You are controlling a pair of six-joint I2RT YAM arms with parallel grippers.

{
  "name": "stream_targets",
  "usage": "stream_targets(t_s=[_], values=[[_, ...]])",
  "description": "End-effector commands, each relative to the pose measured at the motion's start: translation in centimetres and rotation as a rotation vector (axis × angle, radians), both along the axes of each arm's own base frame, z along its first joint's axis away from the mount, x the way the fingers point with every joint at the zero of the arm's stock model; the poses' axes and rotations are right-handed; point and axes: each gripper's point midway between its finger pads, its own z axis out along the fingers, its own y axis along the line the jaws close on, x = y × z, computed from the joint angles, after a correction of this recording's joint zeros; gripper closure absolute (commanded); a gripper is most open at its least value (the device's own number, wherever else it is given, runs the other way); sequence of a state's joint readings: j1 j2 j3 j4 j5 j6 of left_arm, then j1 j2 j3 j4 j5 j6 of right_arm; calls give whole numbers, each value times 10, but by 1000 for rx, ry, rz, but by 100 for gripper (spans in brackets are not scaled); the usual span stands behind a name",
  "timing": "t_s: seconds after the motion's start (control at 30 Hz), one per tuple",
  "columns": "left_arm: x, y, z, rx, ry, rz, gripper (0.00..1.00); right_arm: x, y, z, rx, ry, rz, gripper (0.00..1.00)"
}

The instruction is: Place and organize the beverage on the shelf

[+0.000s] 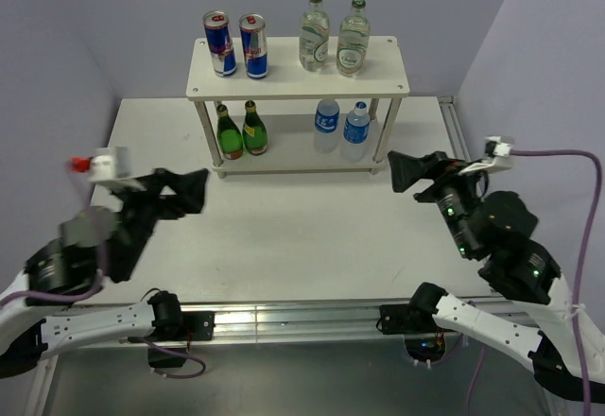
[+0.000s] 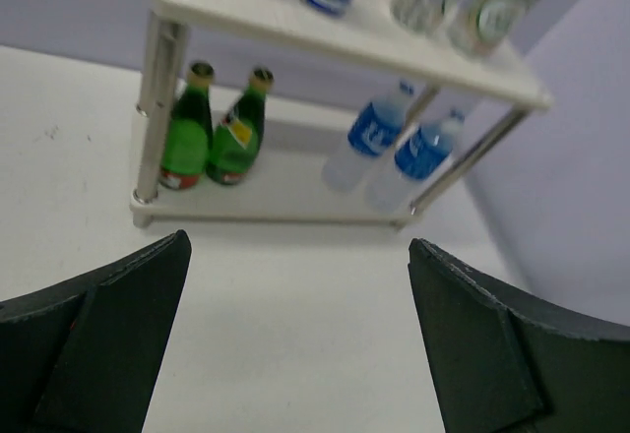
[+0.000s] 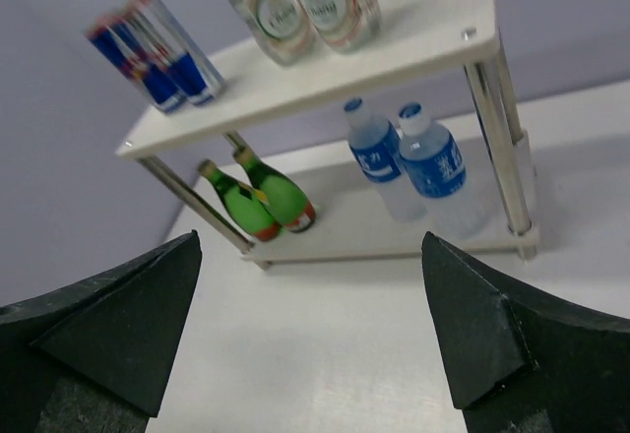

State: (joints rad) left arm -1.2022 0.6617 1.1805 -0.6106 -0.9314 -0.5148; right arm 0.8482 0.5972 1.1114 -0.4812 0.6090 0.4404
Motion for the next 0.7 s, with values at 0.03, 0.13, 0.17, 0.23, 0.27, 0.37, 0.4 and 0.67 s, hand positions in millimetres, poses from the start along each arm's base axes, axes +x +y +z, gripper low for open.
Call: stream_targets(t_s=[0.03,0.13,0.17,0.23,0.27,0.37,0.4,0.67], values=[[-3,41,0,17,-12,106,1,-18,-13,25,-65,-30,48,0],[-2,38,-9,34,-4,103,1,-25,-21,30,-67,-37,46,0],[-2,37,-12,35,6,103,1,-27,-24,30,-73,-33,43,0],[-1,34,-17,64,22,106,1,-28,-26,30,-75,-27,40,0],[0,33,-18,64,26,109,1,-29,-26,28,-78,-21,41,0],[1,29,-23,85,39,109,1,-29,-27,26,-78,-12,43,0],[1,29,-25,90,42,109,1,-30,-27,24,-80,-8,43,0],[1,27,-27,95,45,105,1,-28,-25,16,-84,10,43,0]])
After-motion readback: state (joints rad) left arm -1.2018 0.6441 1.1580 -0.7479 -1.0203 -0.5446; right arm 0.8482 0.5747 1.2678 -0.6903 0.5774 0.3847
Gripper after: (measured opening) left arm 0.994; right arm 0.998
